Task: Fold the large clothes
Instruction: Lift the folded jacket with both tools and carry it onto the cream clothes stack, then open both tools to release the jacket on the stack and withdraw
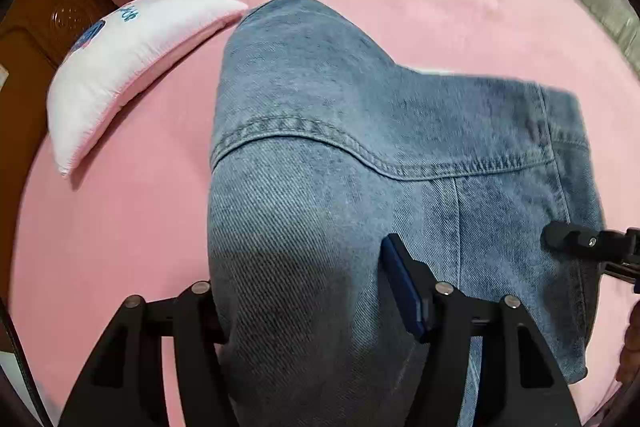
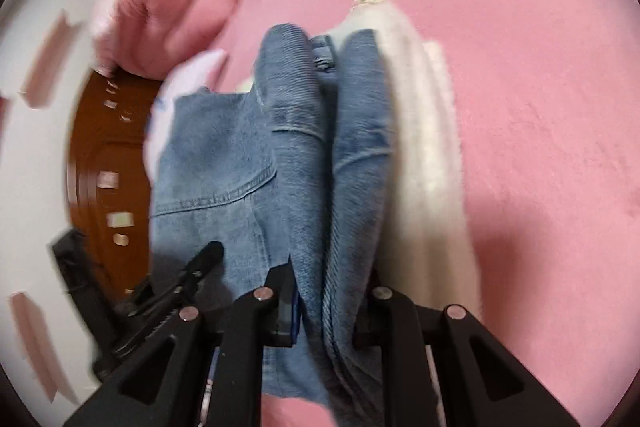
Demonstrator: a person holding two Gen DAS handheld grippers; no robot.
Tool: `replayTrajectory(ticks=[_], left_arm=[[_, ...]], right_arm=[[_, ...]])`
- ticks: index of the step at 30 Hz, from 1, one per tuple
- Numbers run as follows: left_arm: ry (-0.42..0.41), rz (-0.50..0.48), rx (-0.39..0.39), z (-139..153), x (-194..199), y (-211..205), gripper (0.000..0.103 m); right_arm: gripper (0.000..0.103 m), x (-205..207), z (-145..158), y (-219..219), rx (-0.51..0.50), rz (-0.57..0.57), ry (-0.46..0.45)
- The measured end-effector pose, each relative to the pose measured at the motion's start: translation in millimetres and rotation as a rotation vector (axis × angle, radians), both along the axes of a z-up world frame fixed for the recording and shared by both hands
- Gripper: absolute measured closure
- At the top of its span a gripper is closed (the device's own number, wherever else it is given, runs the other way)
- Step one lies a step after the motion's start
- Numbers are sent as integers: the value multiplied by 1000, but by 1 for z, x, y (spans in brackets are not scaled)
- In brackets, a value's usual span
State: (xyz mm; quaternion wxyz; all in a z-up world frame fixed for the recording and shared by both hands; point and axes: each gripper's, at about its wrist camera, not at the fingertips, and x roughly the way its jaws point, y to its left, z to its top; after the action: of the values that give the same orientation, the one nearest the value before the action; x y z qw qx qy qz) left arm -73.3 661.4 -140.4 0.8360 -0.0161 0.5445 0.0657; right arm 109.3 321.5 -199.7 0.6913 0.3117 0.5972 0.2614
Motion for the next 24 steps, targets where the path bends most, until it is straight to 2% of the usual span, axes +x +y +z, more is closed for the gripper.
replayTrajectory(ticks=[1,3,4,7,10,12,13,14,16,17,19,20,22,24], left_arm=[[-1,9,-25,-1,-1,4,40],[-4,-3,-16,-6,2,11,37],[-5,-4,0,-8,2,10,32],[-10,33,55,-2,0,-1,27],[-32,104,135,3,-7,-21,26],[-31,140,203,3,-11,-35,24],[-24,171,242,5,-15,-42,24],[-18,213,283,8,-21,-48,24],[-31,274,336,16,-38,-61,22],[-37,295,348,21,-51,-70,21],[-31,310,318,24,-73,-84,7],[-31,316,290,24,-89,-93,7],[-17,333,273,23,-113,-110,7],[36,334,254,18,-137,-131,7]], right_arm=[[86,0,-2,-4,7,25,-27],[86,1,-5,-6,-8,81,-63],[85,5,-5,0,-3,97,-73],[80,6,0,0,-14,175,-108],[74,5,11,-3,-80,199,-145],[64,-1,15,-1,-126,187,-166],[56,-8,20,-4,-165,180,-182],[38,-16,24,-6,-210,179,-199],[16,-29,25,-14,-372,180,-203],[14,-36,24,-19,-408,186,-203],[14,-55,23,-35,-451,206,-199],[13,-63,22,-41,-481,213,-196],[11,-85,17,-60,-616,224,-184],[8,-108,11,-81,-723,240,-162]])
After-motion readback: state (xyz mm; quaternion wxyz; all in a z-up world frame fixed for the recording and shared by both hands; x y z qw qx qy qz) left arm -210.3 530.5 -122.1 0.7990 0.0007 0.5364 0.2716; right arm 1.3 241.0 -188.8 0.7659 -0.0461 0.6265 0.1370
